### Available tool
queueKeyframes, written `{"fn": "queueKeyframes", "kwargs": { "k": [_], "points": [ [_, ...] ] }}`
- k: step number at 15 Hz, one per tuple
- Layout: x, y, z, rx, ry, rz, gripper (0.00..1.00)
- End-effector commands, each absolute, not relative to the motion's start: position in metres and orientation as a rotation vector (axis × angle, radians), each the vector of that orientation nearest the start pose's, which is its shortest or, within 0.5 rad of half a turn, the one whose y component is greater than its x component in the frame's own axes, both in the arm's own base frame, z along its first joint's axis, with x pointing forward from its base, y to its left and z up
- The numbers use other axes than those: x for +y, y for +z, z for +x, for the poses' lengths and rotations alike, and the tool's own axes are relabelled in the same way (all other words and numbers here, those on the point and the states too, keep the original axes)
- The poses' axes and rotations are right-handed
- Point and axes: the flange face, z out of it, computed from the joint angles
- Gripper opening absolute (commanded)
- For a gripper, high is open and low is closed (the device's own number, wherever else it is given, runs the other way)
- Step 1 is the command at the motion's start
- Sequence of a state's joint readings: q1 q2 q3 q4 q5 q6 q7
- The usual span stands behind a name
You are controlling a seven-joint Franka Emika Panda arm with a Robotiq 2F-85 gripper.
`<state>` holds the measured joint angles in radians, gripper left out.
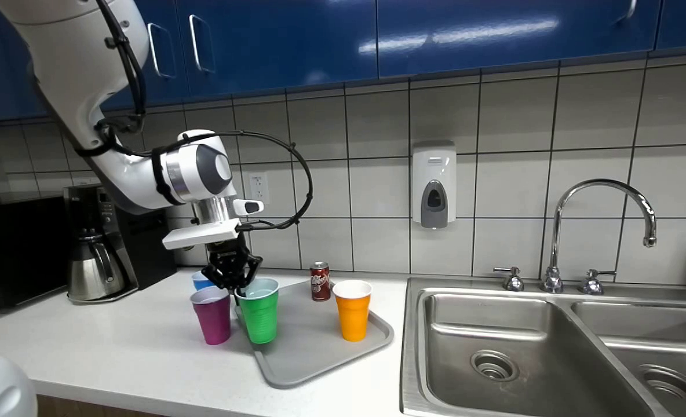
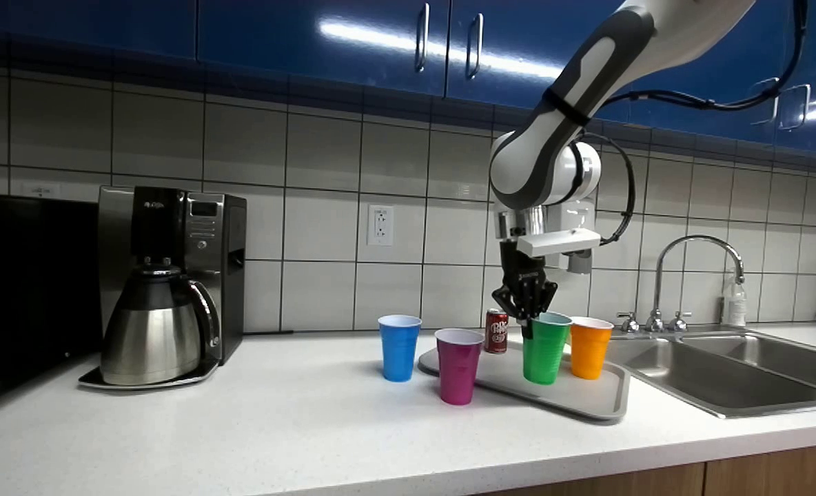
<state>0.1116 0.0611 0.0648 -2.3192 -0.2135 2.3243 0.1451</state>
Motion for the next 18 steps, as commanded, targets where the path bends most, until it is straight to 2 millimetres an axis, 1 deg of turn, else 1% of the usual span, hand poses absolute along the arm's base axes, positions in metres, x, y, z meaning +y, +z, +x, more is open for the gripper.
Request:
{"fn": "queueKeyframes", "kwargs": {
  "k": [1, 11, 18],
  "points": [
    [0.096, 0.318, 0.491, -0.327, 0.074, -3.268, 0.01],
    [0.123, 0.312, 0.487, -0.418, 0.083, -3.239, 0.01],
    [0.136, 0.304, 0.483, -0.474, 0.101, -3.231, 0.01]
  ]
}}
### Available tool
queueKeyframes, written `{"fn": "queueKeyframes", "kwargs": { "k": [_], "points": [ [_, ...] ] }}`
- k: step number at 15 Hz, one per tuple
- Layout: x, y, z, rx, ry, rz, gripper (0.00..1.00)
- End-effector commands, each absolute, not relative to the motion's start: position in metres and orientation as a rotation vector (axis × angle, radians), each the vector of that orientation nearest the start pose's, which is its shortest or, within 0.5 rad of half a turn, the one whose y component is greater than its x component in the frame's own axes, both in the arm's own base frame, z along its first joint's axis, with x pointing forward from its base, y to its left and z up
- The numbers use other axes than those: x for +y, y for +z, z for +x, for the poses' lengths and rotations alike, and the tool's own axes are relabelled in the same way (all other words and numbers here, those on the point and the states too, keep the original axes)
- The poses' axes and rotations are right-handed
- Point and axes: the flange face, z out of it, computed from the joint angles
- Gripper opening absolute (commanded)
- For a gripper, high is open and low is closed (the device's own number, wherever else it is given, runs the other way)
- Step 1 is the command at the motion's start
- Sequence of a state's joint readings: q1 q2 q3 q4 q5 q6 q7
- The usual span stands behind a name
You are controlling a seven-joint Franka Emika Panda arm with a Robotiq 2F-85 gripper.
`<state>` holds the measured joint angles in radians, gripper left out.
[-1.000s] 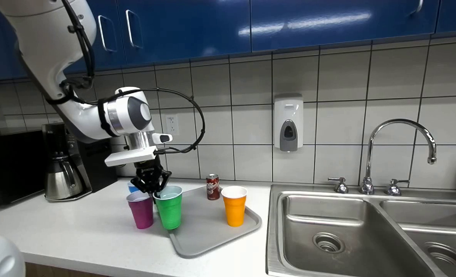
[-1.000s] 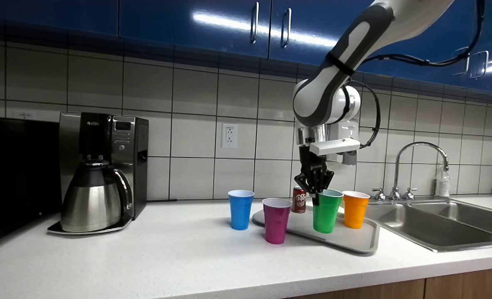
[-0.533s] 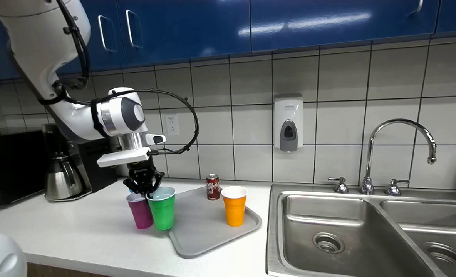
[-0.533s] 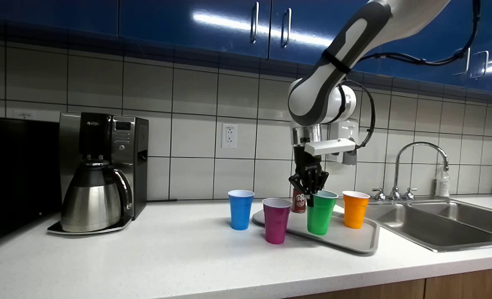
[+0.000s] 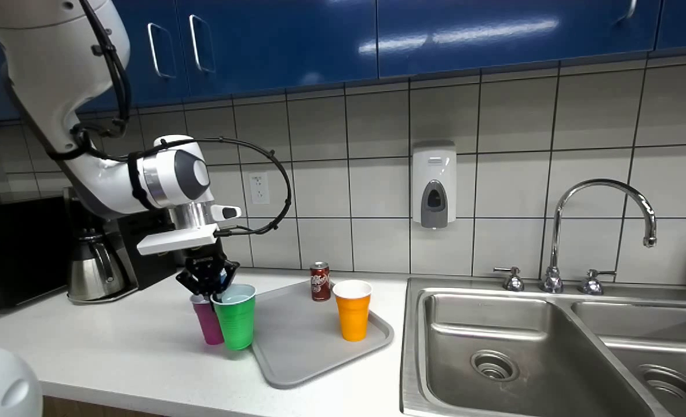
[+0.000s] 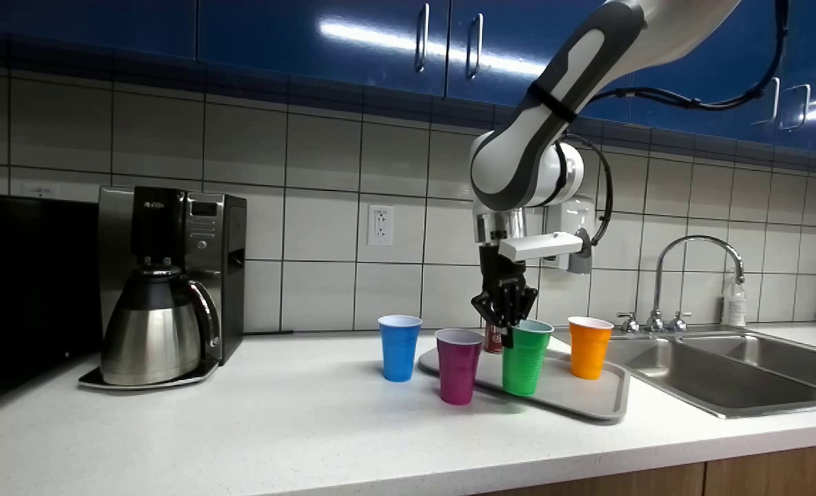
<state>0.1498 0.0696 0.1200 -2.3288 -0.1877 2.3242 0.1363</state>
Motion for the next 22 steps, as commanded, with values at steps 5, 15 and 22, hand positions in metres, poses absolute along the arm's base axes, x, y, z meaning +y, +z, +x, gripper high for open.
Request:
{"fn": "queueKeyframes", "kwargs": {
  "k": [5, 15, 22],
  "points": [
    [0.143, 0.297, 0.481, -0.497, 0.121, -3.222, 0.01],
    [0.149, 0.285, 0.479, -0.514, 0.156, -3.222, 0.01],
    [0.151, 0.284, 0.479, -0.515, 0.161, -3.222, 0.42]
  ]
}}
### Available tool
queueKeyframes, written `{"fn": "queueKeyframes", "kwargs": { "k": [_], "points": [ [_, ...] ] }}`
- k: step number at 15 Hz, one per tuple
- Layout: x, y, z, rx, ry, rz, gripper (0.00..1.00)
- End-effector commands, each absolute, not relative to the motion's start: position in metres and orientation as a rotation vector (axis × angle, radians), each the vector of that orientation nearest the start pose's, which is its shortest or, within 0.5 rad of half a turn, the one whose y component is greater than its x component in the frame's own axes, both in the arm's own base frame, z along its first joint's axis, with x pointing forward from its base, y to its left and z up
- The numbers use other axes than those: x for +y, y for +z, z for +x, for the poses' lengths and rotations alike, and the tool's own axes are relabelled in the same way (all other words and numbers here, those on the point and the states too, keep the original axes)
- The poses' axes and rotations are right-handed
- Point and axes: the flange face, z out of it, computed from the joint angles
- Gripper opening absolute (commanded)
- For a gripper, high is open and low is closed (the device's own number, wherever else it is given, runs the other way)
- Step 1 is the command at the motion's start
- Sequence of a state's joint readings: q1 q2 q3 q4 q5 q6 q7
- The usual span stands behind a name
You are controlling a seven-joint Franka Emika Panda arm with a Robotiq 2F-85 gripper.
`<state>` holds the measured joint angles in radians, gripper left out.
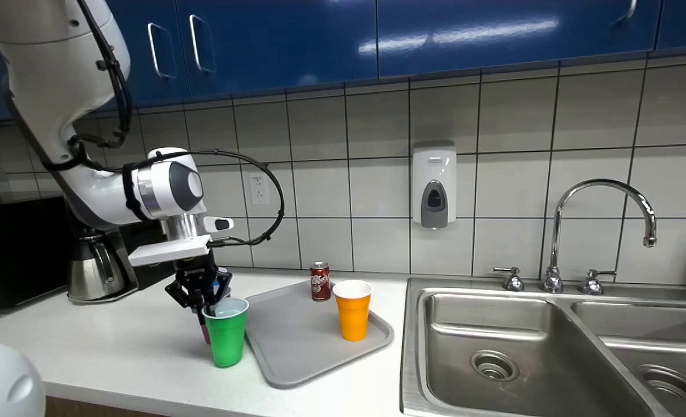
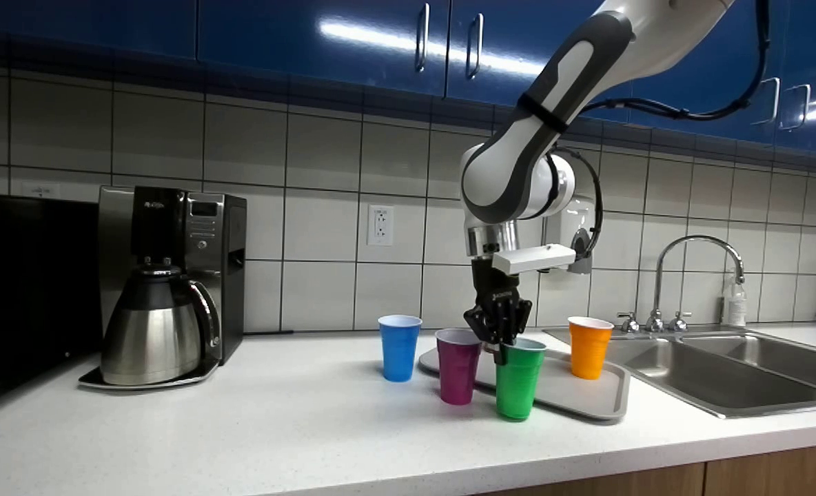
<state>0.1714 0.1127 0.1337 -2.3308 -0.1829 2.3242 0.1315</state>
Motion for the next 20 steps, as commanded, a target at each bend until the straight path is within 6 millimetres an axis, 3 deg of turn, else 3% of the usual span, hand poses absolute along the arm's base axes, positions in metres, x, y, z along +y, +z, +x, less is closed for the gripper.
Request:
{"fn": "queueKeyframes", "kwargs": {
  "k": [1, 8, 20],
  "points": [
    [0.151, 0.284, 0.479, -0.515, 0.159, -3.222, 0.48],
    [0.151, 0.290, 0.480, -0.511, 0.137, -3.222, 1.00],
    [0.145, 0.326, 0.488, -0.455, 0.026, -3.204, 1.00]
  ]
}}
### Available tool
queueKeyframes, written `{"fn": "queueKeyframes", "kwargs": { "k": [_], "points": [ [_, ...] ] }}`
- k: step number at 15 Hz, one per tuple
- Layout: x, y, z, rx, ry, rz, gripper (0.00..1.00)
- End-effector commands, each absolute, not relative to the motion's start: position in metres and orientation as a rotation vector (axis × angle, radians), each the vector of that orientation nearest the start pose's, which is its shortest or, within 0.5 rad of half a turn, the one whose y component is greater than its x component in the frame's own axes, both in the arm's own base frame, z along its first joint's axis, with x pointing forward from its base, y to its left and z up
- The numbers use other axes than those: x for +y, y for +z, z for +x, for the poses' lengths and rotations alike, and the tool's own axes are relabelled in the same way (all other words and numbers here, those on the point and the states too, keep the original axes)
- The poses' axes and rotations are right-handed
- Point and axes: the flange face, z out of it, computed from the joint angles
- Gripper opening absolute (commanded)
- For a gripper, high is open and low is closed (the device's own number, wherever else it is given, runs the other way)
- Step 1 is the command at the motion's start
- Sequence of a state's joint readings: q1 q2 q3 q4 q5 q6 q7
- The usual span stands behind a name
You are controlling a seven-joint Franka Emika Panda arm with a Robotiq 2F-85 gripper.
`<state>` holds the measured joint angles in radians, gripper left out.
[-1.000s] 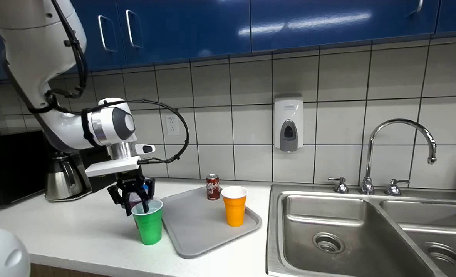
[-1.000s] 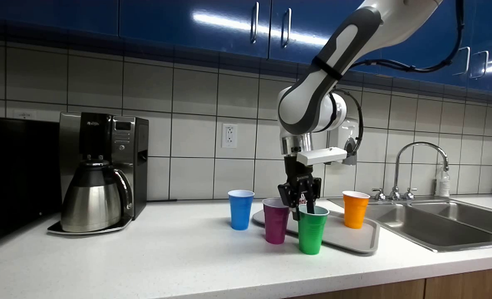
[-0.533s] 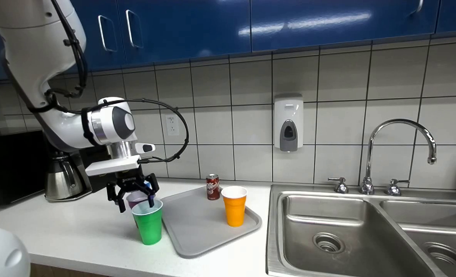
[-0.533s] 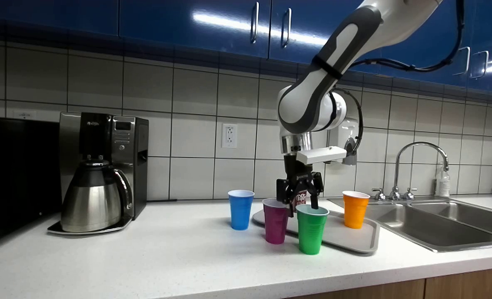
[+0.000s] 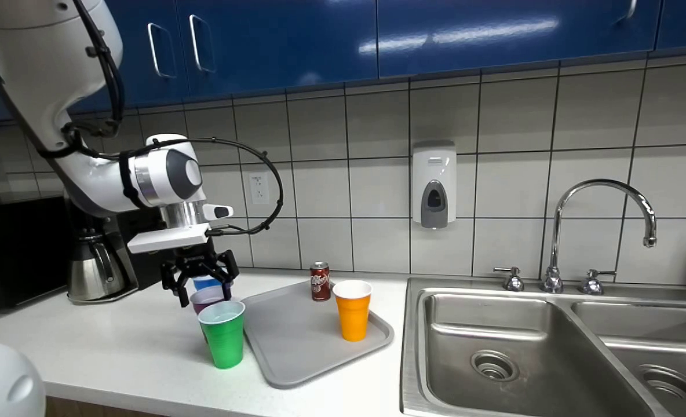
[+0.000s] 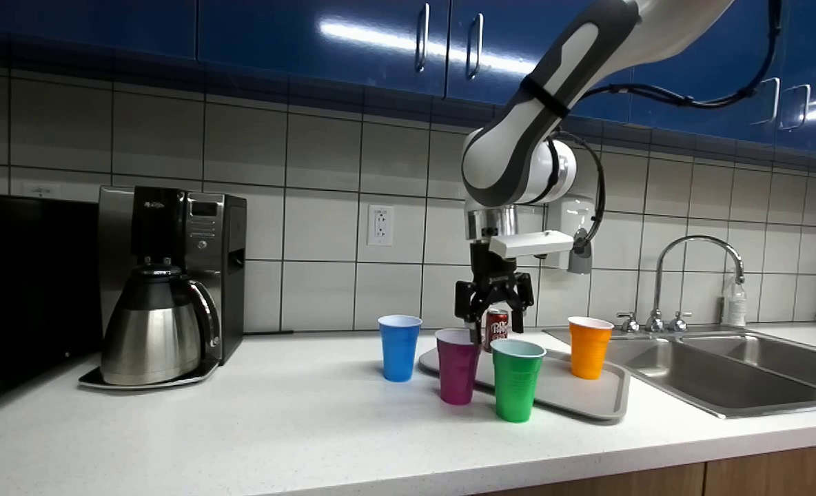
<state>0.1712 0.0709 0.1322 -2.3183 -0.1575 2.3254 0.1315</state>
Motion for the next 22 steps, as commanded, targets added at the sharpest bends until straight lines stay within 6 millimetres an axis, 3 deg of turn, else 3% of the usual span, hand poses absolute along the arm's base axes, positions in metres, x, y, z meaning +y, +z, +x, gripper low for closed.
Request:
{"fn": "queueKeyframes", "kwargs": {
  "k": [1, 7, 22],
  "points": [
    [0.144, 0.329, 0.489, -0.450, 0.012, -3.203, 1.00],
    [0.130, 0.340, 0.501, -0.393, -0.038, -3.213, 1.00],
    [0.065, 0.346, 0.546, -0.189, -0.131, -3.237, 1.00]
  ]
}}
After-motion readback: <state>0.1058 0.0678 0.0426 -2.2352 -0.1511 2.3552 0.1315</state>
